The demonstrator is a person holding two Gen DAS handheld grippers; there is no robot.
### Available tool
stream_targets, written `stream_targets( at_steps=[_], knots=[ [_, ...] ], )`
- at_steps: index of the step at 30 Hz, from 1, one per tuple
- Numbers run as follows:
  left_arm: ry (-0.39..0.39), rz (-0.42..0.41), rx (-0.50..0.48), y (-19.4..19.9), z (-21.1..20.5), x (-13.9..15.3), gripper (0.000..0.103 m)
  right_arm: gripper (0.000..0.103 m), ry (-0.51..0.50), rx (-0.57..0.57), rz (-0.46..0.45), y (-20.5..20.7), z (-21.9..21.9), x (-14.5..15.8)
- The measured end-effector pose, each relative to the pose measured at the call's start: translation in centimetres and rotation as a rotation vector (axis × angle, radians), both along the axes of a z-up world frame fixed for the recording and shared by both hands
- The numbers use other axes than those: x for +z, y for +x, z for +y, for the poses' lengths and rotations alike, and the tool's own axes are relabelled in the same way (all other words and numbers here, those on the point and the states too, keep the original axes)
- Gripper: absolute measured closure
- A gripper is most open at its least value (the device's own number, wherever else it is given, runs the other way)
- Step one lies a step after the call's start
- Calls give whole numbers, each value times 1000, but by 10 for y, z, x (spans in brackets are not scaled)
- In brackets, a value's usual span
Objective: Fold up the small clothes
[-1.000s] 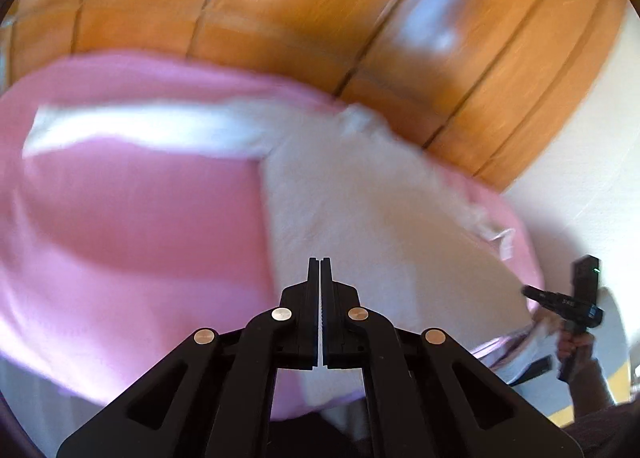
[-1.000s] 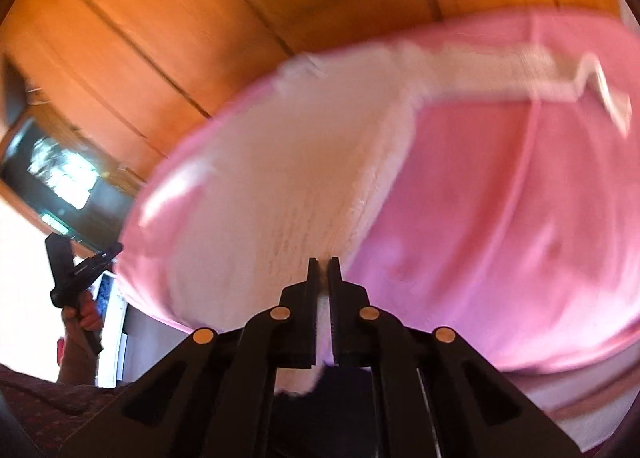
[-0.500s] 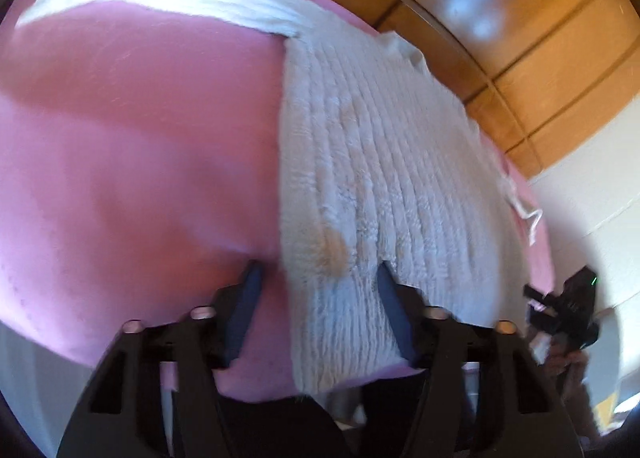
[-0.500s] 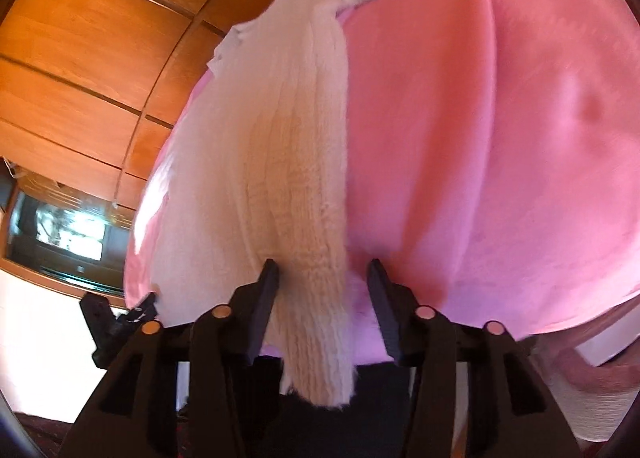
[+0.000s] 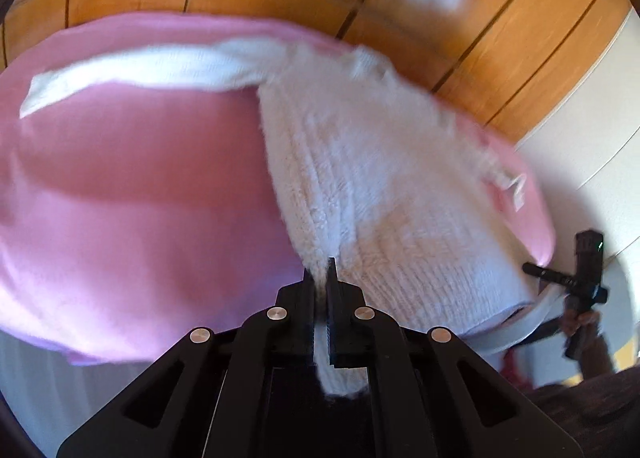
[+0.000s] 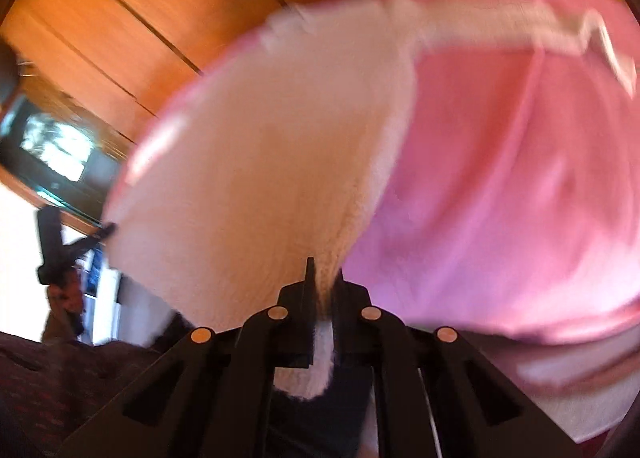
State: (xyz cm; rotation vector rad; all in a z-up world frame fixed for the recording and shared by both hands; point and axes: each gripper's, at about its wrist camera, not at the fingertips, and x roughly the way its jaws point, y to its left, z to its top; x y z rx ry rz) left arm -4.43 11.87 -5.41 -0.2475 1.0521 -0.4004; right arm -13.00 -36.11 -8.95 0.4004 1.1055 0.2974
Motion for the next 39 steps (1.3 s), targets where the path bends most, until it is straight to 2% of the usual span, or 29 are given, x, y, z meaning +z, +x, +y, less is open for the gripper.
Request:
stream_targets(
  at_steps=[2, 4, 6, 7, 8, 9, 10, 11, 13, 16, 19, 21, 22, 24, 25, 30, 32, 35, 37, 39],
  knots=[
    [36, 53, 3, 2, -5, -23, 100, 98, 15, -26, 44, -1, 0, -23],
    [105, 88, 21, 5, -7, -42, 99, 98, -4, -23, 60, -2, 3, -33],
    [126, 121, 36, 8, -2, -50, 98, 96, -20, -16, 70, 1, 5, -33],
    [159, 110, 54, 10, -1, -48, 87, 94, -15, -6, 69, 2, 5, -30],
    [161, 92, 63, 11, 1, -42, 80, 88, -21, -18, 57, 11, 14, -25],
    [162, 55, 89, 12, 4, -34, 70, 74, -21, -45, 36, 13, 7, -17],
    [161, 20, 111, 13, 5, -26, 59, 65, -9, -73, 19, 11, -4, -13],
    [154, -24, 139, 16, 6, -17, 54, 54, 4, -135, -9, 14, -18, -7],
    [121, -87, 172, 25, 3, -2, 53, 53, 27, -256, -40, 20, -49, -3],
    [82, -149, 184, 45, -15, 8, 50, 53, 108, -479, -82, 34, -106, -1],
    [67, -141, 153, 70, -47, 4, 47, 54, 220, -690, -127, 52, -161, -4],
    [56, -123, 122, 82, -65, -2, 47, 52, 339, -814, -171, 61, -192, -10],
    [47, -109, 100, 89, -79, -6, 47, 47, 392, -860, -190, 65, -204, -13],
    [38, -92, 66, 96, -100, -10, 47, 24, 549, -942, -237, 78, -229, -21],
    [41, -87, 48, 100, -108, -11, 47, 23, 600, -968, -251, 83, -237, -24],
    [92, -65, -24, 109, -140, -21, 47, 23, 759, -1172, -326, 110, -287, -41],
    [121, -53, -42, 113, -147, -27, 47, 24, 763, -1217, -311, 121, -301, -48],
    [127, -12, -50, 119, -152, -36, 47, 30, 711, -1259, -292, 134, -320, -49],
    [135, -5, -47, 125, -155, -39, 47, 46, 607, -1258, -227, 145, -328, -42],
    [134, -1, -47, 128, -156, -40, 47, 83, 451, -1254, -198, 156, -335, -26]
  ],
)
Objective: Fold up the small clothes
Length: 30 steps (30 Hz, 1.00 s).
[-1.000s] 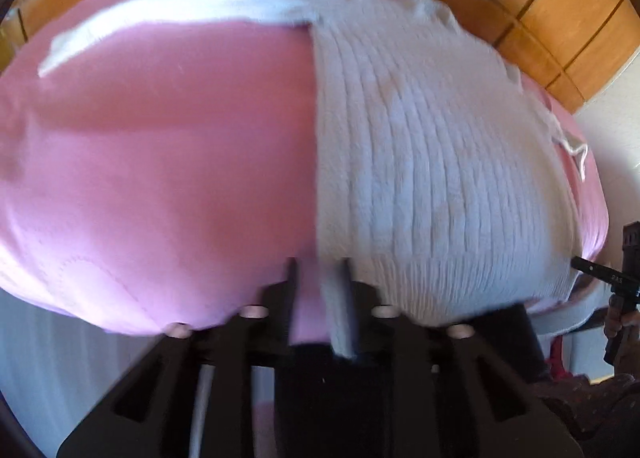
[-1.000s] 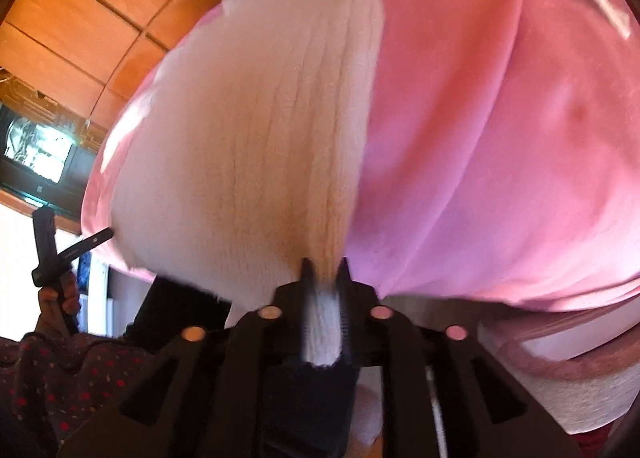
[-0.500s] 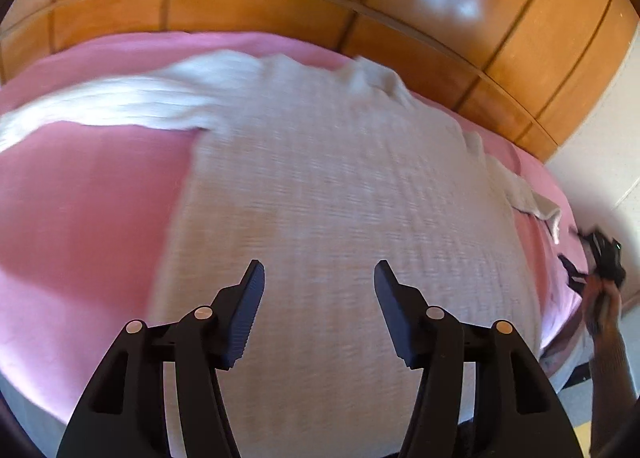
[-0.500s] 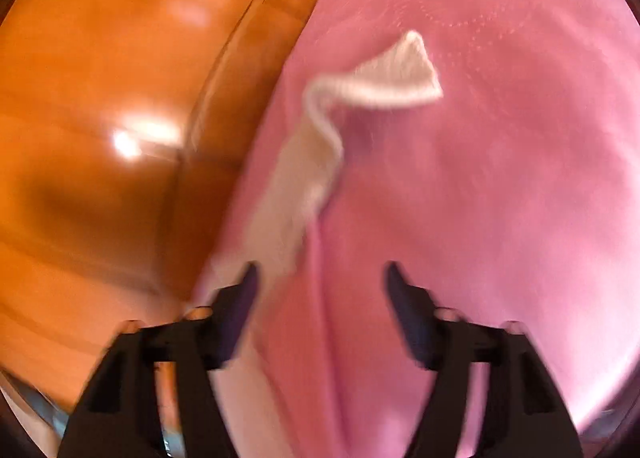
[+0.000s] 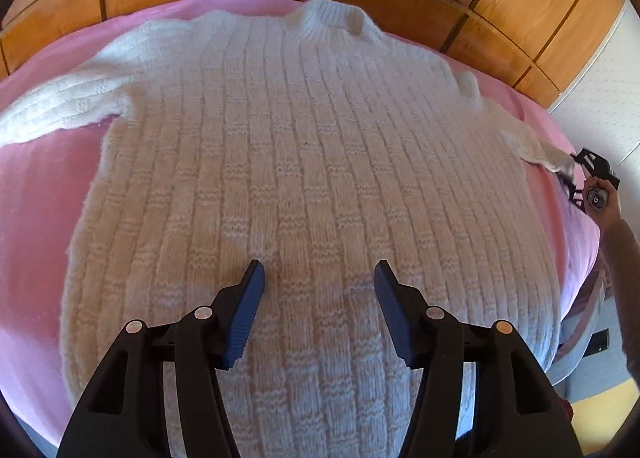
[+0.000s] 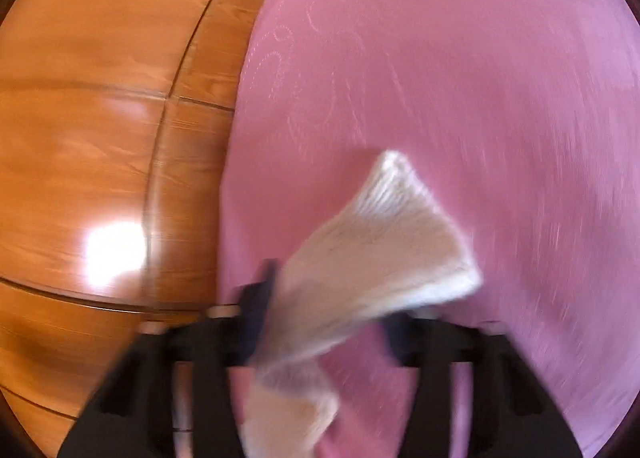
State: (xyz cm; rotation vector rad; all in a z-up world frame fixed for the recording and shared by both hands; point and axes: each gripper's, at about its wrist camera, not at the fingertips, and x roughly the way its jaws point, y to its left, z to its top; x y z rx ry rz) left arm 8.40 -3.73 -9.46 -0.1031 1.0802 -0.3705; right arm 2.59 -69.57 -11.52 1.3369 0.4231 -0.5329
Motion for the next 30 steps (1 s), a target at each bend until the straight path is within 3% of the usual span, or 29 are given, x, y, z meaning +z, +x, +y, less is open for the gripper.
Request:
stream_targets(
  at_steps=[4, 8, 12, 17, 20, 23, 24, 26, 30],
  knots=[
    [-3, -10, -4, 4, 1, 2, 47, 93, -190, 48, 68, 8, 3, 42],
    [-26, -23, 8, 7, 9, 5, 47, 95, -401, 148, -19, 18, 28, 122],
    [-87, -25, 39, 11, 21, 9, 47, 98, -521, 335, -153, 39, 90, 178],
    [-153, -65, 77, 13, 37, 24, 47, 100, -616, 663, -289, 88, 225, 218],
    [-178, -75, 92, 10, 47, 28, 47, 99, -656, 810, -279, 116, 303, 212],
    [-184, -79, 105, 5, 57, 28, 47, 66, -548, 893, -226, 136, 344, 172],
    [-181, -77, 108, 3, 61, 28, 43, 66, -527, 905, -216, 136, 349, 160],
    [-178, -81, 123, -2, 70, 28, 37, 60, -416, 915, -193, 129, 347, 124],
    [-165, -66, 137, -4, 82, 21, 37, 25, -302, 747, -157, 84, 285, 82]
  ],
)
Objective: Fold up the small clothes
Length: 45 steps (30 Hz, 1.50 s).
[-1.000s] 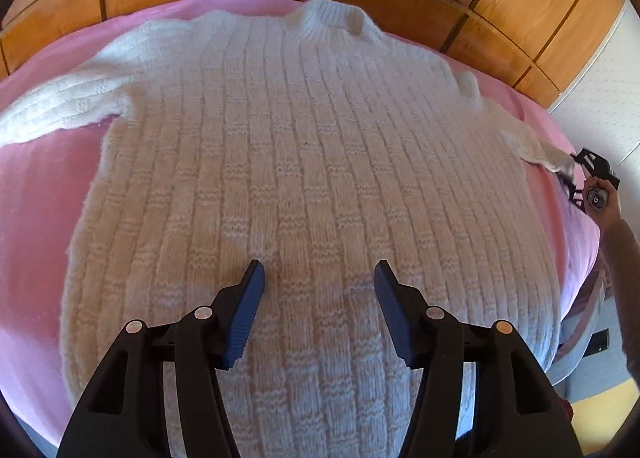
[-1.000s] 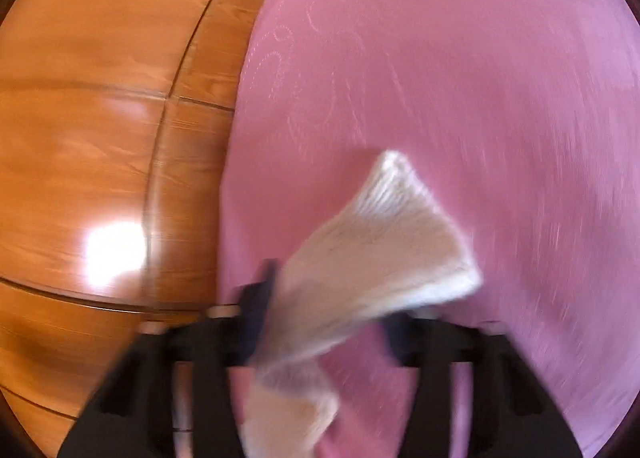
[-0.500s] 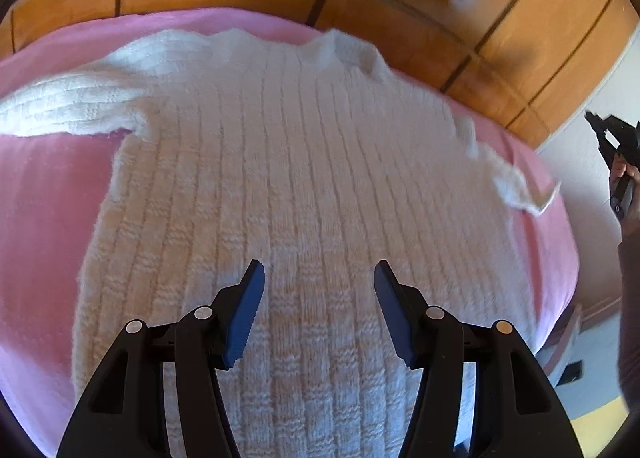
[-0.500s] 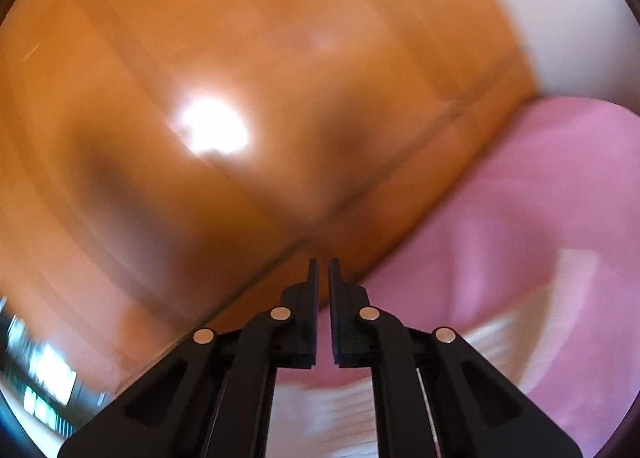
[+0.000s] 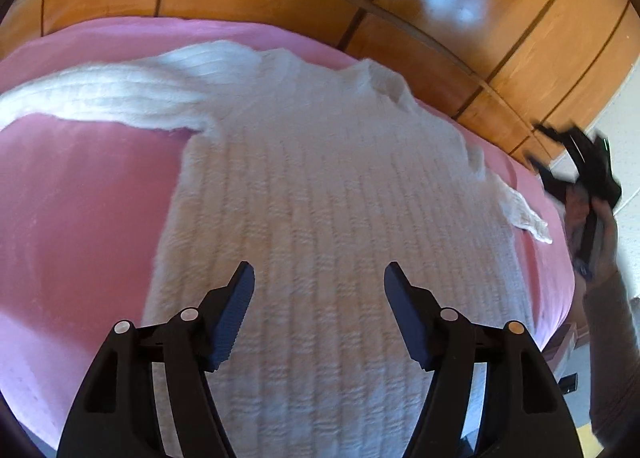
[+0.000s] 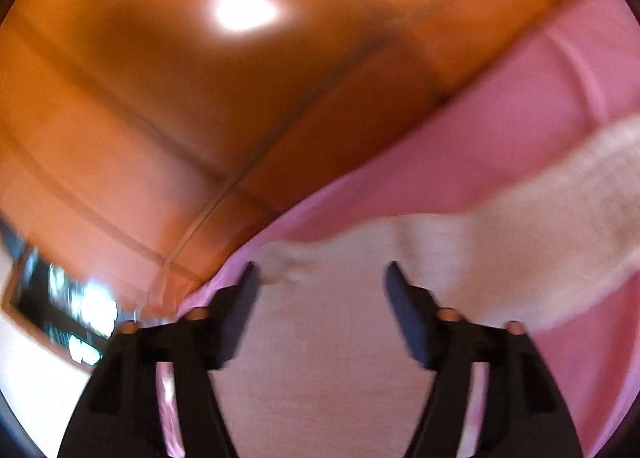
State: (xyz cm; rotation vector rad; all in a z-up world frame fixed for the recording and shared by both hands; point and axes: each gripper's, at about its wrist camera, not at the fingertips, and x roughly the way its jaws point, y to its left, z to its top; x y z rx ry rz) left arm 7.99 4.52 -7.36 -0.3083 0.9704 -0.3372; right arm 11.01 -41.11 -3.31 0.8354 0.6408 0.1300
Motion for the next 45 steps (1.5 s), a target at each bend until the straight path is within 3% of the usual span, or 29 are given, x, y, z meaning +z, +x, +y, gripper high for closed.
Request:
stream_targets(
  at_steps=[5, 10, 11, 15, 16, 19, 22, 23, 24, 26, 29, 33, 37, 41, 45],
  knots=[
    [-1, 37, 33, 3, 4, -10, 37, 9, 71, -266, 34, -63, -114, -29],
    [22, 62, 39, 9, -7, -14, 36, 8, 143, -525, 140, -115, -209, -70],
    [36, 67, 34, 10, -11, -15, 36, 11, 157, -563, 158, -120, -223, -78],
    [82, 73, 17, 13, -23, -16, 33, 49, 218, -619, 154, -118, -261, -101],
    [92, 77, 16, 15, -27, -16, 33, 55, 220, -631, 151, -113, -268, -103],
    [110, 83, 14, 19, -35, -16, 33, 58, 246, -613, 128, -97, -298, -108],
    [117, 92, 7, 23, -44, -17, 33, 64, 183, -578, 186, -71, -316, -104],
    [119, 93, 1, 23, -47, -16, 33, 88, 130, -580, 229, -63, -312, -106],
    [122, 92, -2, 24, -50, -16, 33, 97, 75, -580, 275, -55, -310, -102],
    [128, 86, -13, 24, -55, -15, 33, 97, -14, -564, 282, -43, -291, -88],
    [121, 74, -29, 24, -58, -13, 33, 97, -77, -508, 212, -33, -269, -52],
    [71, 65, -39, 27, -57, -10, 33, 97, -125, -381, 64, -20, -220, 6],
    [34, 30, -47, 28, -54, 0, 33, 97, -144, -174, -102, 3, -137, 59],
    [-17, 6, -45, 31, -47, 8, 33, 97, -170, 45, -165, 35, -40, 76],
    [-68, -19, -42, 37, -37, 15, 33, 97, -201, 250, -115, 75, 65, 51]
  ],
)
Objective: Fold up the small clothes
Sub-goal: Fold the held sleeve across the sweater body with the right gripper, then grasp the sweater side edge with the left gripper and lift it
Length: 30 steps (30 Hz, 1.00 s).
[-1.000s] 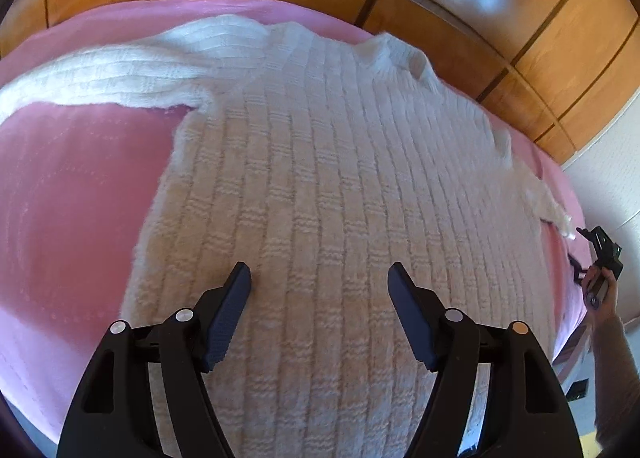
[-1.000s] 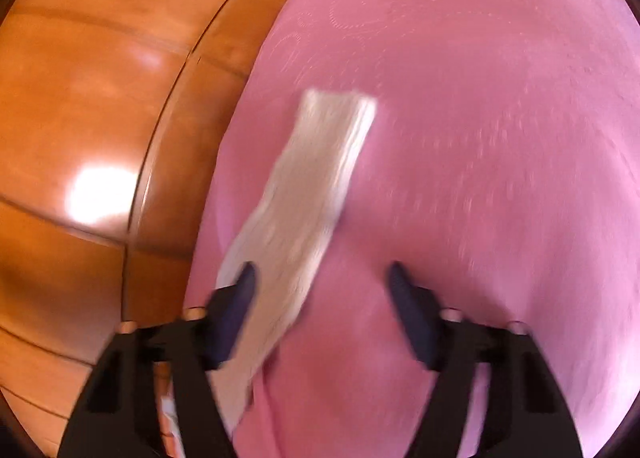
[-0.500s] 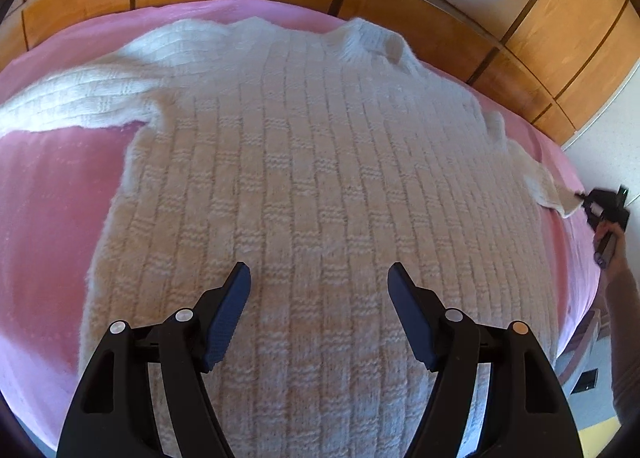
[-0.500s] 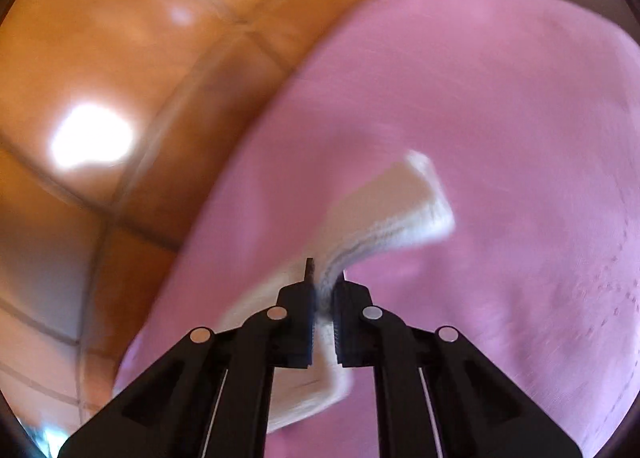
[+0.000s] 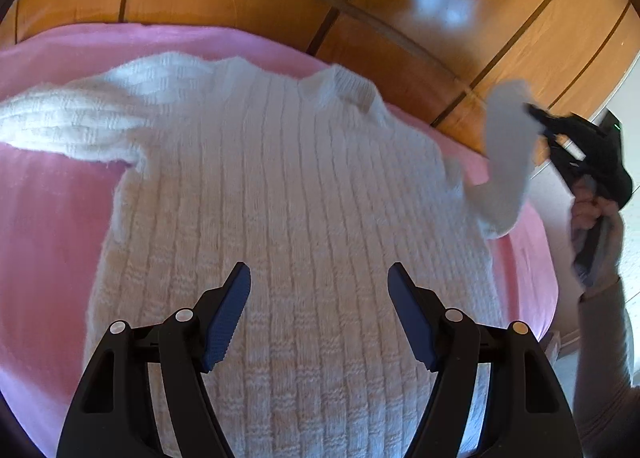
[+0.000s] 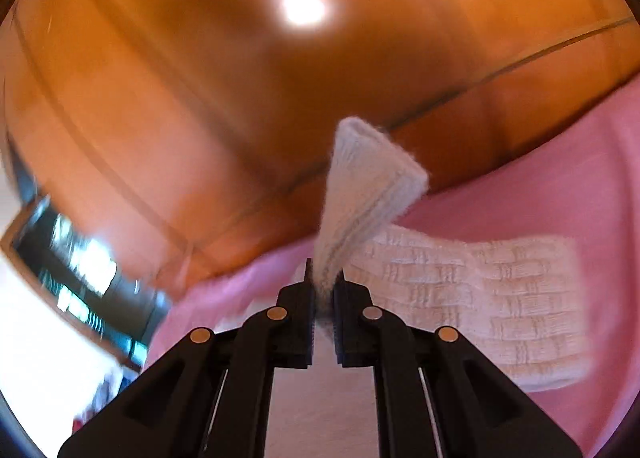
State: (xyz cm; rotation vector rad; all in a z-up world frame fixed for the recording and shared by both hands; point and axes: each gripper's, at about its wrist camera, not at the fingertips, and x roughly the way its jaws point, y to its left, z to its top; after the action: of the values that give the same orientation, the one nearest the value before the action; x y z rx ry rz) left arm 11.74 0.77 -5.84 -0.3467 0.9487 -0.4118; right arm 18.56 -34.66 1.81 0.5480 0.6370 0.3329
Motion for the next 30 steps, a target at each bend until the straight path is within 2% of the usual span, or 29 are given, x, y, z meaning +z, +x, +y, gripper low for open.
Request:
stream_targets(
  at_steps=[2, 4, 5, 6, 7, 12, 18, 21, 23, 24, 26, 27, 30],
  knots=[
    [-9, -11, -3, 5, 2, 3, 33, 97, -29, 72, 46, 16, 42, -18],
    [-21, -15, 1, 10, 6, 4, 33, 92, -59, 149, 82, 27, 78, -35],
    [-29, -15, 2, 13, 8, 4, 33, 77, -78, 166, 98, 30, 91, -43],
    [-38, -13, 5, 17, 10, 4, 33, 40, -75, 176, 107, 29, 97, -47],
    [-44, -10, 8, 19, 12, 4, 33, 33, -53, 172, 106, 26, 100, -52],
    [-80, 11, 27, 39, 21, -2, 33, 32, -10, 111, 115, -9, 79, -51],
    [-89, 75, 60, 84, 14, -23, 33, 20, -14, -37, 177, -71, 12, -67],
    [-118, 126, 66, 103, 6, -38, 33, 20, -12, -113, 210, -103, -19, -76],
    [-132, 143, 67, 113, -2, -46, 42, 18, 4, -157, 224, -112, -35, -83],
    [-125, 141, 64, 117, -6, -47, 55, 18, 11, -180, 231, -115, -43, -85],
    [-101, 133, 31, 128, -18, -46, 90, 18, 28, -204, 233, -112, -52, -88],
    [-104, 125, 13, 133, -20, -42, 95, 18, 40, -207, 228, -109, -55, -86],
    [-96, 32, 25, 140, -19, -19, 95, 18, 21, -192, 190, -93, -48, -78]
  ],
)
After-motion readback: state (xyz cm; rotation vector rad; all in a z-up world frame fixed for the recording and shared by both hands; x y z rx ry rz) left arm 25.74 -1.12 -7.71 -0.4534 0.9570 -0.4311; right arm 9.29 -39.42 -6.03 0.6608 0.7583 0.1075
